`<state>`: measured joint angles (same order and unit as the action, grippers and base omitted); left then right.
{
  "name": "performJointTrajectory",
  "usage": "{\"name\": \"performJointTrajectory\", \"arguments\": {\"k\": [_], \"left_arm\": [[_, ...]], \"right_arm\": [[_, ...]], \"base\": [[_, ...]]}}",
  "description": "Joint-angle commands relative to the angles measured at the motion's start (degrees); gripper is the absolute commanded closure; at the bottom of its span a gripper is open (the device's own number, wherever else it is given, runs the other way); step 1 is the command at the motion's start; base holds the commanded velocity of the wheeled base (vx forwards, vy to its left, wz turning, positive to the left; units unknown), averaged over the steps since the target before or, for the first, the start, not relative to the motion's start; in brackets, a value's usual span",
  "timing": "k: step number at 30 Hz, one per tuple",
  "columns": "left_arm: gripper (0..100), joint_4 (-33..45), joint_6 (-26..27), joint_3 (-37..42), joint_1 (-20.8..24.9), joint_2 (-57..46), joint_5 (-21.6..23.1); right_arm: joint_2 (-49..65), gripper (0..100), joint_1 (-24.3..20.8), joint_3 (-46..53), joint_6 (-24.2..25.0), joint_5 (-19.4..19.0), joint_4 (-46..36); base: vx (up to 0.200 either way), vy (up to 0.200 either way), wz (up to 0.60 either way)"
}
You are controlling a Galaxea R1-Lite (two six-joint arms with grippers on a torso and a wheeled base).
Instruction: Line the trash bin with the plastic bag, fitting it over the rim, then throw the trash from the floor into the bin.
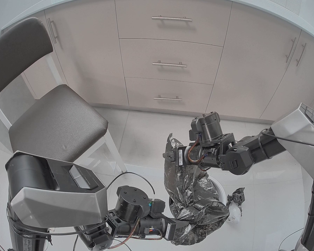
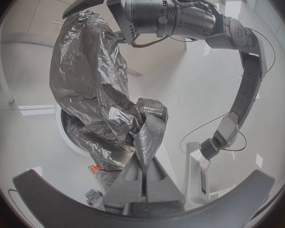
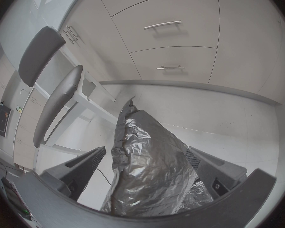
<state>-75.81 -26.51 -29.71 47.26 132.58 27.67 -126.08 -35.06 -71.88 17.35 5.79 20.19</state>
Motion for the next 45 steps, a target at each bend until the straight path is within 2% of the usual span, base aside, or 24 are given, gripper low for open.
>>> {"name": "performJointTrajectory", "arguments": {"k": [1,13,23,26,32,38,45], "left_arm": [[100,-0.04,-0.03,0.09,0.02,0.13,0.01],[100,-0.12,-0.03,0.35,0.02,0.04,-0.07],[100,-3.82,-1.43,1.06,-0.07,0.66,-0.34],[100,-4.43,-1.96,1.06,-0.15,0.83,-0.43],[100,-4.52,-2.23,0.97,-0.24,0.92,-0.51],[100,-4.61,-2.23,0.97,-0.24,1.36,-0.6],[100,-4.61,-2.84,0.62,-0.33,1.62,-0.6]], "right_arm": [[-0.4,100,0.17,0.07,0.06,0.01,0.12],[-0.58,100,1.49,0.68,0.41,-0.17,0.2],[-1.37,100,3.6,12.37,1.99,-0.6,12.77],[-1.28,100,3.95,14.75,3.39,-0.69,13.47],[-1.54,100,4.03,22.48,6.56,-3.86,17.43],[-4.18,100,4.3,26.88,7.09,-3.94,21.91],[-6.11,100,4.56,28.55,7.35,-3.86,22.97]], "base": [[0.0,0.0,0.0],[0.0,0.0,0.0],[0.0,0.0,0.0],[0.0,0.0,0.0],[0.0,0.0,0.0],[0.0,0.0,0.0],[0.0,0.0,0.0]]}}
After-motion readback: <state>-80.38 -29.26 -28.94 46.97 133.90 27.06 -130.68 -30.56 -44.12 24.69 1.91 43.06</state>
